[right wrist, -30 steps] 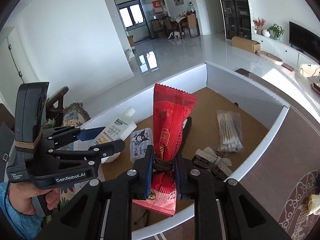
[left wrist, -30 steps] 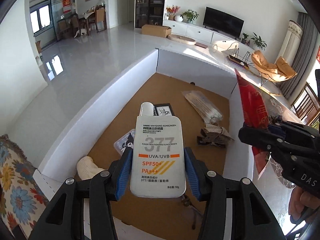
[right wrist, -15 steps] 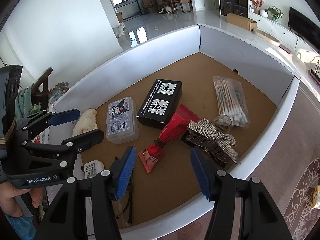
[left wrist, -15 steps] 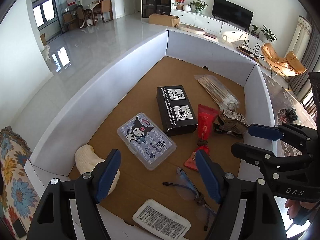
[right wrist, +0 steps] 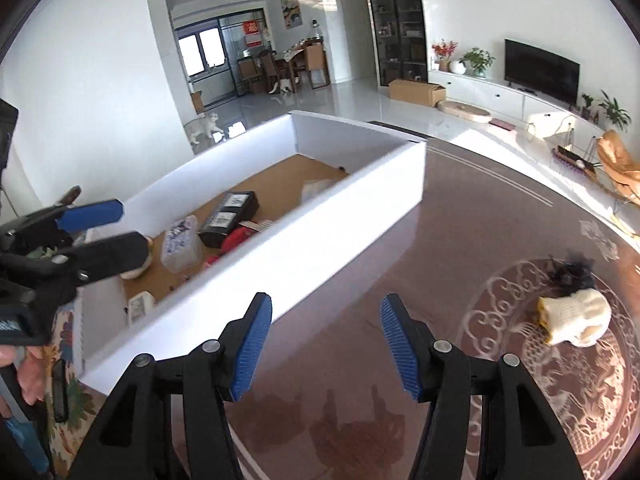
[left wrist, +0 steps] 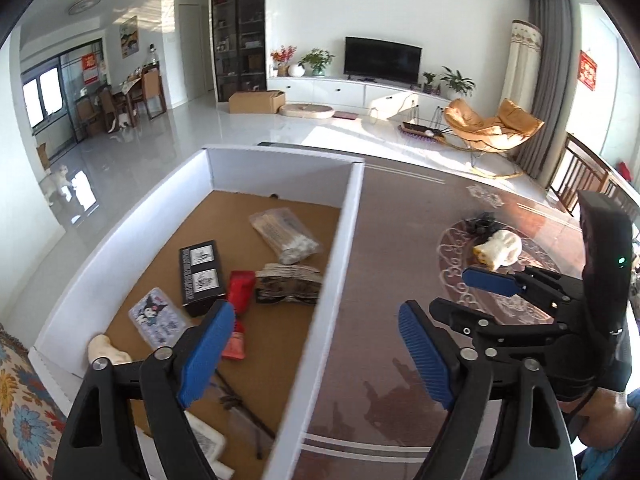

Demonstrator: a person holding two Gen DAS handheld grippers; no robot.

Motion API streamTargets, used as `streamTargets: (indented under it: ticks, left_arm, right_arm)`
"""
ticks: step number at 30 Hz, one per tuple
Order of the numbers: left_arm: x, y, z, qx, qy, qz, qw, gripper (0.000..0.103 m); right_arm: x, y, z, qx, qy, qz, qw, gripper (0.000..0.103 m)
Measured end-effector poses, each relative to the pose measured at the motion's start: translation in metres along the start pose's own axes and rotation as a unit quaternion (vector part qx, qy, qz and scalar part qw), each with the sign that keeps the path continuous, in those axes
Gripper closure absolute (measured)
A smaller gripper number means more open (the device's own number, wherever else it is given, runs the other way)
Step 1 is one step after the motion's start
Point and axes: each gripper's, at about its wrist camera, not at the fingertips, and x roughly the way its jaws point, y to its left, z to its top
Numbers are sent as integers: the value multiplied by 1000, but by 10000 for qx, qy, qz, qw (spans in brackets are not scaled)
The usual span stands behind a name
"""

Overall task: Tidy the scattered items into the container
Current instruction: 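Bring both open grippers back over the table toward the glove and hair clip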

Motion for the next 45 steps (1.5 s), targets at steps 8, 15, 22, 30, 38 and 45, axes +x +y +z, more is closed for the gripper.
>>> streamTargets:
  ticks: [8, 15, 22, 30, 38, 45]
  left_arm:
    - [89, -141, -66, 747, 725, -780, 9915, 0]
    - [135, -195, -81, 906, 975, -795, 9879, 0]
    - [148, -204, -84, 963, 1047, -662, 9876, 0]
    - [149, -204, -84, 961, 1047, -675, 9876, 0]
    - [149, -204, -83, 962, 1048, -676, 9875, 0]
    - [149, -203, -84, 962, 1046, -682, 9875, 0]
  right_arm:
    - [-42, -124, -141, 213, 738, -1622, 9838, 45]
    - [-79, -178, -182, 1069, 539, -1698, 9782, 42]
    - [-78, -180, -182, 1275, 549, -1664, 9762, 35]
    - [-76, -178, -183, 1268, 551, -1655, 9765, 34]
    - [-45, -204, -147, 877, 896, -1386, 9824, 32]
    - [2, -324, -39, 2246, 612, -2315, 9446, 32]
